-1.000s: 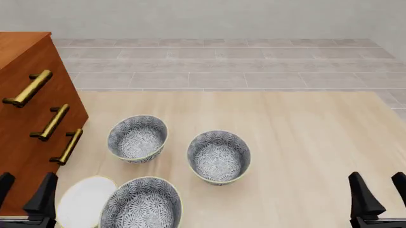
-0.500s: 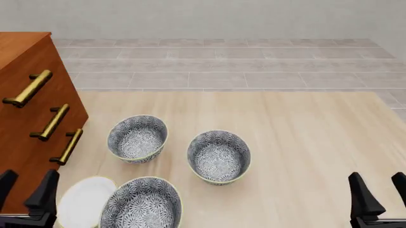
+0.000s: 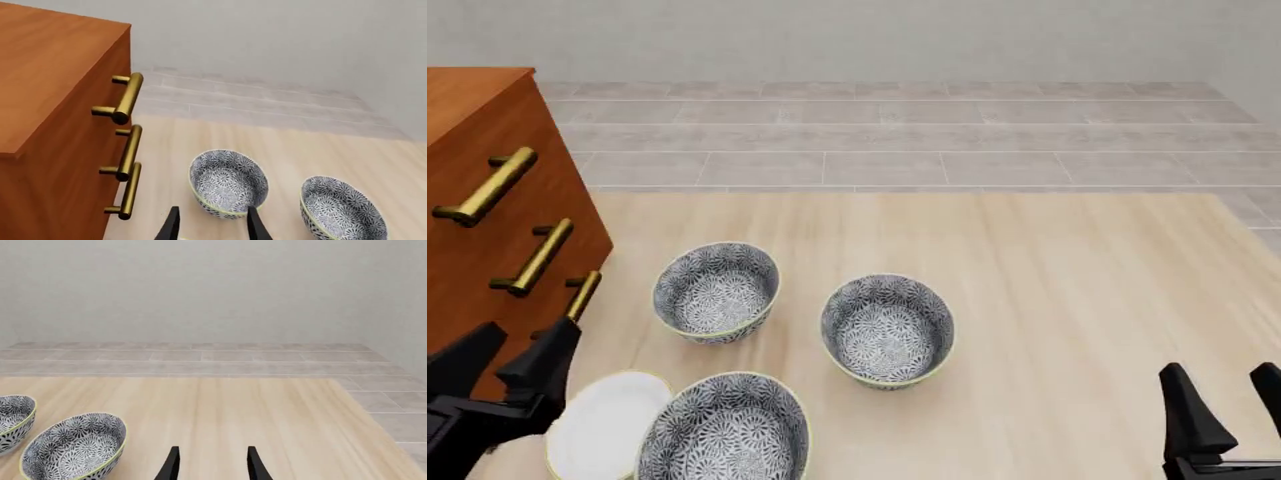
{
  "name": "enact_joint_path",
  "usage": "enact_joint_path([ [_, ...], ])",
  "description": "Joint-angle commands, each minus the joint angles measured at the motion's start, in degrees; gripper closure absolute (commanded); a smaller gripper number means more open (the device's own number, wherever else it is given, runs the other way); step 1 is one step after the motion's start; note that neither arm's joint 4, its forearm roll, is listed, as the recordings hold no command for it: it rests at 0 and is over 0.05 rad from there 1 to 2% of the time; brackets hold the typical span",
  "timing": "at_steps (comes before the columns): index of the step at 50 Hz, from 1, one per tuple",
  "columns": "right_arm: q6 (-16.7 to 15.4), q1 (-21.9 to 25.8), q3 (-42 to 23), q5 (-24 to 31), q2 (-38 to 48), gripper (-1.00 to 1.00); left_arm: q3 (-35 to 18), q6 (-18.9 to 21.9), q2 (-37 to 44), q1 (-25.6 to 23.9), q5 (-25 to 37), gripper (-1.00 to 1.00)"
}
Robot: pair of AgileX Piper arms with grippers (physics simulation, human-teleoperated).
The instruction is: Stack the bowl at the front on the bowl in the middle.
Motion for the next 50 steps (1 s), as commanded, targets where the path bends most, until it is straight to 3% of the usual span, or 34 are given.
enact_joint_path([
  [1, 0.0, 0.0, 0.04, -0.17, 0.14, -1.0, -4.18, -4.22, 10.79, -3.08, -0.06, -1.0],
  [4, 0.0, 0.0, 0.04, -0.16, 0.13, -1.0, -4.94, -4.74, 11.95, -4.25, 0.54, -1.0],
  [5, -0.01, 0.0, 0.04, -0.14, 0.1, -1.0, -8.28, -5.1, 11.95, -4.09, 3.93, -1.0],
  [7, -0.01, 0.0, 0.04, -0.14, 0.1, -1.0, -6.94, -4.85, 12.42, -3.83, 2.08, -1.0],
  [10, -0.02, 0.01, 0.03, -0.15, 0.11, -1.0, -10.65, -6.19, 17.93, -3.11, 3.25, -1.0],
  [15, -0.02, 0.02, 0.03, -0.16, 0.12, -1.0, -12.03, -7.27, 23.37, -2.09, 2.01, -1.0],
  [19, -0.02, 0.02, 0.03, -0.21, 0.17, -1.0, -9.89, -7.83, 27.65, -2.48, -2.76, -1.0],
  [22, -0.02, 0.03, 0.03, -0.29, 0.25, -1.0, -13.37, -7.57, 28.3, -2.65, 0.25, -1.0],
  [24, -0.02, 0.02, 0.03, -0.31, 0.27, -1.0, -11.47, -7.91, 31.0, -2.79, -3.35, -1.0],
  [35, -0.03, 0.03, 0.03, -0.53, 0.5, -1.0, -12.97, -4.73, 37.09, -2.59, -6.46, -1.0],
  [50, -0.02, 0.03, 0.04, -0.76, 0.71, -1.0, -15.02, -3.52, 43.87, -0.34, -10.38, -1.0],
])
